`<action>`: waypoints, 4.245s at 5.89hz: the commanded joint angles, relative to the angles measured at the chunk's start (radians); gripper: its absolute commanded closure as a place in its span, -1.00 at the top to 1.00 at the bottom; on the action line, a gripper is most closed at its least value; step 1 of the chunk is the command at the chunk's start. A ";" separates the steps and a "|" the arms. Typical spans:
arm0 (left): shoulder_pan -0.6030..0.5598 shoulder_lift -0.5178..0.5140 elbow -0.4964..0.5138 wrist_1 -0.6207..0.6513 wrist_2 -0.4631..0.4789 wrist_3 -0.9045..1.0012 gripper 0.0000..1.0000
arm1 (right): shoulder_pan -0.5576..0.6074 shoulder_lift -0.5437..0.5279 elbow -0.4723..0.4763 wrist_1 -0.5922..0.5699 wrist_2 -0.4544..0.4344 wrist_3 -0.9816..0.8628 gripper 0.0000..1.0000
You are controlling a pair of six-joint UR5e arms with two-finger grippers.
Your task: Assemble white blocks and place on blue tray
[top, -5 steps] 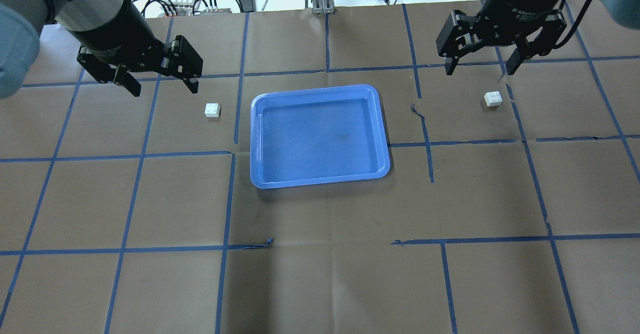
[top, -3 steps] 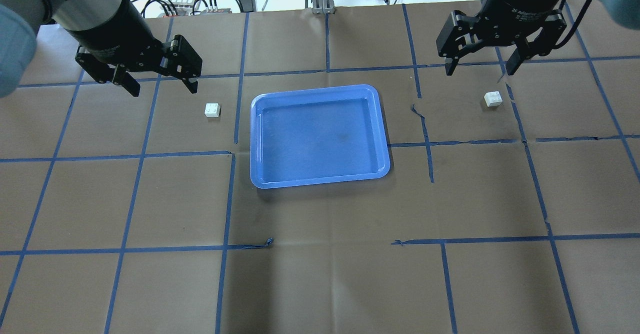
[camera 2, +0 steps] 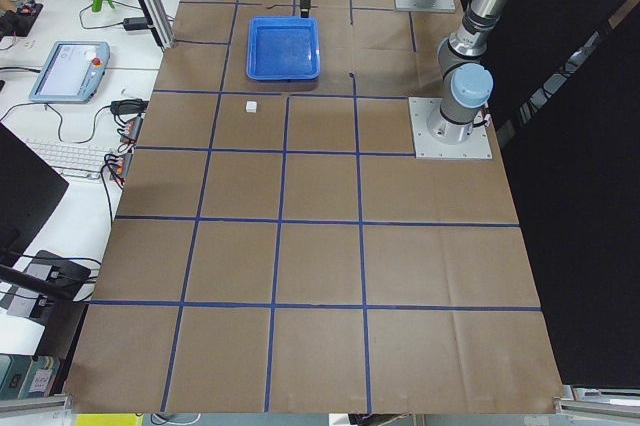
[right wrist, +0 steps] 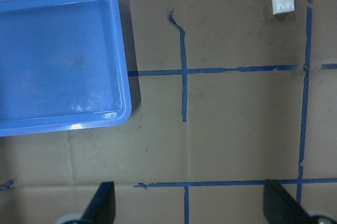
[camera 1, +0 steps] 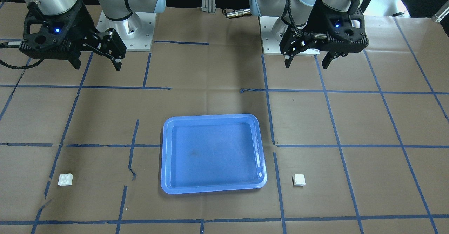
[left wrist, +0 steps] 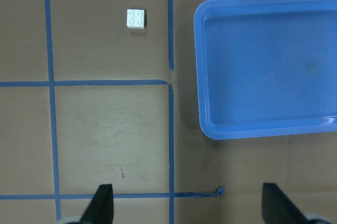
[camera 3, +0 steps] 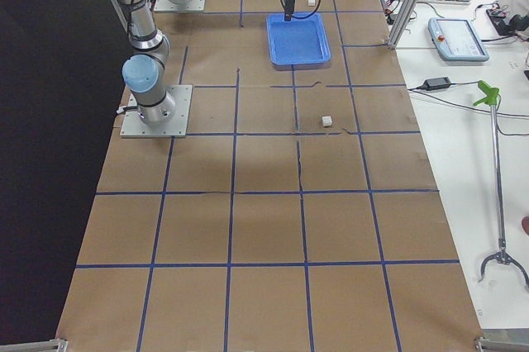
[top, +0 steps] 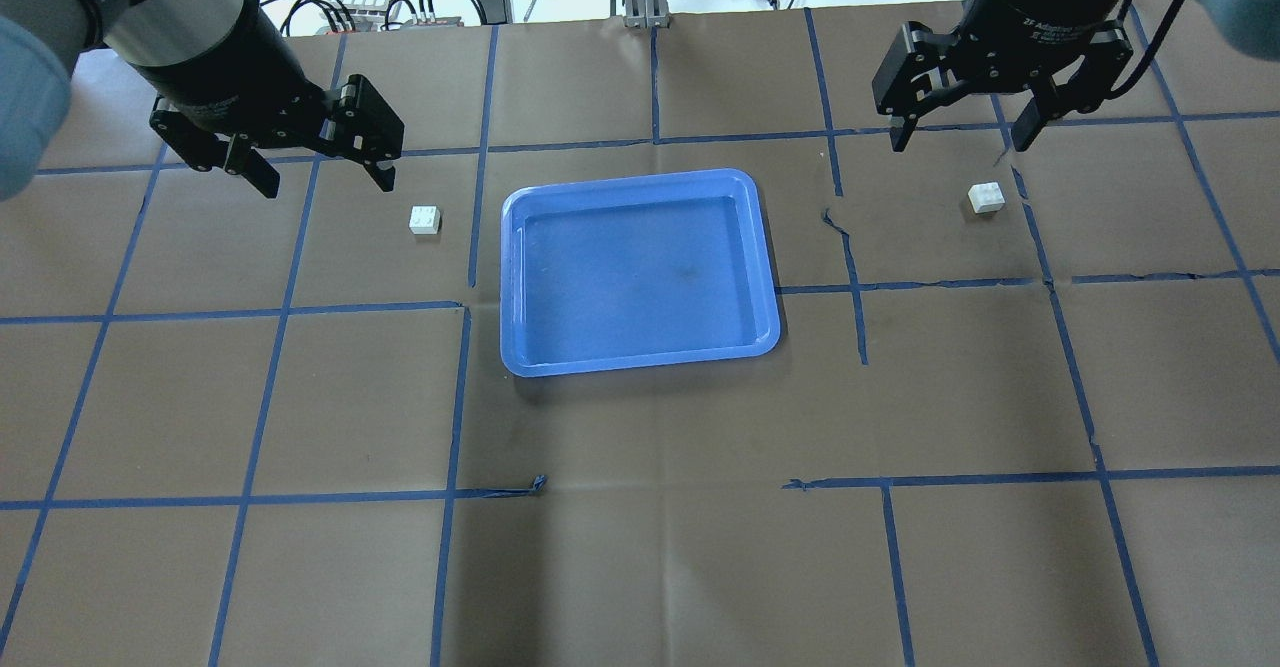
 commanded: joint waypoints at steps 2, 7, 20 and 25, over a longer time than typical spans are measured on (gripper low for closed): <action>0.000 0.004 -0.006 0.000 0.000 0.004 0.99 | 0.000 -0.011 0.009 0.006 0.007 0.000 1.00; 0.127 -0.253 -0.010 0.203 -0.011 0.107 0.99 | -0.002 -0.007 0.006 0.011 0.005 -0.093 1.00; 0.123 -0.611 -0.108 0.770 -0.021 0.308 -0.90 | -0.464 0.531 -0.164 -0.184 0.344 -2.201 1.00; -0.204 -0.534 -0.110 0.725 -0.020 1.039 -0.90 | -0.500 0.730 -0.138 -0.175 0.568 -2.405 0.99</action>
